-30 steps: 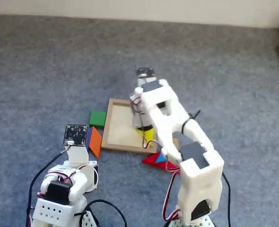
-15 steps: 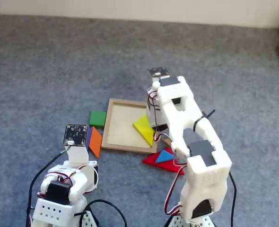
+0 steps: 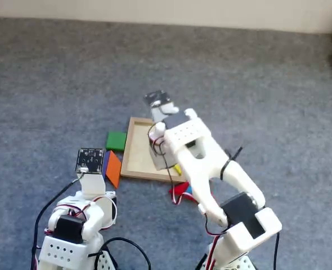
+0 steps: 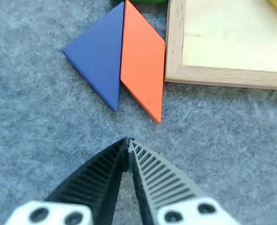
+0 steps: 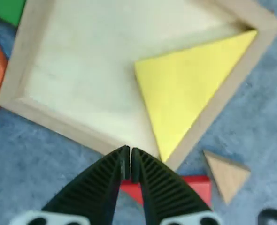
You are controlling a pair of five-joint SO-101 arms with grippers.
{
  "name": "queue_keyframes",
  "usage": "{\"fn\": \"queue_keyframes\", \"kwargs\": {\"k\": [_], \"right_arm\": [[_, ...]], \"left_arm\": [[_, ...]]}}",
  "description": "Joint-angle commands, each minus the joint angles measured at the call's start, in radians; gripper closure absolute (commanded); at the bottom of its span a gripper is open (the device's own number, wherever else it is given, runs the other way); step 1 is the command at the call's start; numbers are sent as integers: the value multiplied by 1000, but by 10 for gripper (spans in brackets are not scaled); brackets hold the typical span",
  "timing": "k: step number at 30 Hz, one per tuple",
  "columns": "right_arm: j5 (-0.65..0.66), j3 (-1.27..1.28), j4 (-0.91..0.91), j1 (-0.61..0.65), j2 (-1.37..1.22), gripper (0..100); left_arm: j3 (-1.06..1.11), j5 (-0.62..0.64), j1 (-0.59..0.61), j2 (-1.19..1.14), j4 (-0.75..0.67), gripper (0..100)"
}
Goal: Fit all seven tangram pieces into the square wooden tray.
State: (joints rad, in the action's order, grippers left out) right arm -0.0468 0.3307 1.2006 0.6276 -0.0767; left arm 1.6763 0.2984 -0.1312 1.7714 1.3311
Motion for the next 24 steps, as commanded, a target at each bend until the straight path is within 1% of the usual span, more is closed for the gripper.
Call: {"fn": "queue_keyframes", "kwargs": {"k": [1, 3, 7, 11, 15, 18, 24], "right_arm": [[-23, 35, -101, 21, 21, 984], [-23, 59, -137, 8, -12, 984], [-20, 68, -159, -70, -85, 984], [61, 67, -162, -163, -107, 984], [89, 58, -156, -186, -88, 984], [89, 45, -102, -186, -5, 984], [91, 53, 15, -193, 269, 984]], "left_arm": [[21, -2, 8, 42, 5, 993], [21, -2, 8, 42, 5, 993], [21, -2, 8, 42, 5, 993], [21, -2, 8, 42, 5, 993], [21, -2, 8, 42, 5, 993], [21, -2, 8, 42, 5, 993], [21, -2, 8, 42, 5, 993]]}}
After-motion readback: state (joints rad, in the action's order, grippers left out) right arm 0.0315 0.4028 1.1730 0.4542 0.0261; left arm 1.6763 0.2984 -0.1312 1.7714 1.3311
